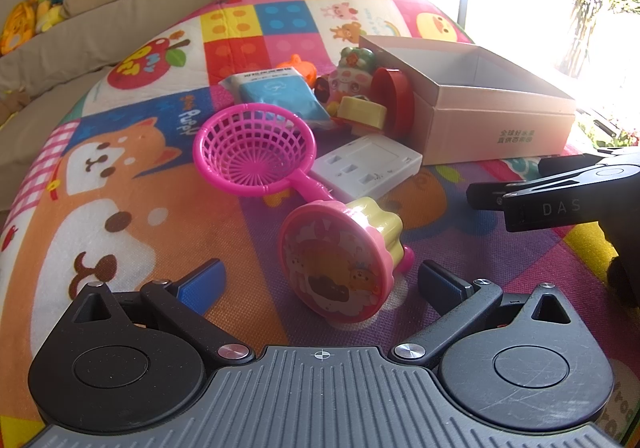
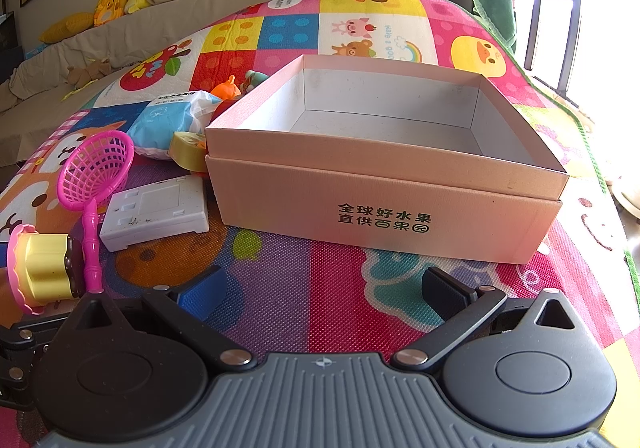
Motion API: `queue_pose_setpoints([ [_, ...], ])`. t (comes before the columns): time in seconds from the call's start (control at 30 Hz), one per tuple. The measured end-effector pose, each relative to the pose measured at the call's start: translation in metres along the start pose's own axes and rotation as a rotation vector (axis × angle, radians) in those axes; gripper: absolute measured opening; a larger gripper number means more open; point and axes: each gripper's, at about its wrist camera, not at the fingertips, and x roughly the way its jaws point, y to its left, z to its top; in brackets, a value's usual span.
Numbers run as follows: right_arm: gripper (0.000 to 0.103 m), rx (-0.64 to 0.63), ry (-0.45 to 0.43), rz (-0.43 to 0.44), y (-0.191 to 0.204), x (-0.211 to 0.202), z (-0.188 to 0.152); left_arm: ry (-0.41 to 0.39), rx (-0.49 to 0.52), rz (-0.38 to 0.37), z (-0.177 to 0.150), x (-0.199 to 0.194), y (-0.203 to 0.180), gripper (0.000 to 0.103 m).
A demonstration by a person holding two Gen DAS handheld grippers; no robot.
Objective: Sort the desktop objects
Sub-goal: 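Move the right tool toward the pink toy net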
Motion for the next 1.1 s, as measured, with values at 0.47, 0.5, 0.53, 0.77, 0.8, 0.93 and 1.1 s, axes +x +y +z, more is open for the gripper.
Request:
queue_pose_setpoints([
  [0.47, 0.103, -0.01, 0.083, 0.021, 0.003, -0.039, -0.027, 0.02, 0.012, -0.008, 0.002, 0.003, 0.004, 0.103],
  [0.5, 0.103, -0.002, 0.077, 0.009, 0.004, -0.04, -0.028, 0.024, 0.015, -0.01, 0.002, 0.003, 0.004, 0.103],
  [0.53, 0.103, -0.001, 0.071, -0.002, 0.006, -0.041, -0.03, 0.028, 0.021, -0.013, 0.003, 0.003, 0.004, 0.103],
  [0.77, 0.103, -0.011, 0.118, 0.011, 0.008, -0.035, -0.019, 0.022, 0.038, -0.05, 0.001, -0.015, 0.019, 0.103],
  [0.8, 0.103, -0.025, 0.129, 0.035, 0.01, -0.033, -0.015, 0.007, 0.042, -0.041, 0.001, -0.02, 0.023, 0.103],
  [0.93, 0.103, -0.087, 0.036, 0.122, 0.036, -0.032, 0.002, -0.051, 0.048, 0.042, 0.006, -0.037, 0.04, 0.103],
  [1.1, 0.103, -0.116, -0.012, 0.202, 0.074, -0.007, 0.034, -0.051, -0.011, 0.051, 0.008, -0.042, 0.062, 0.103],
])
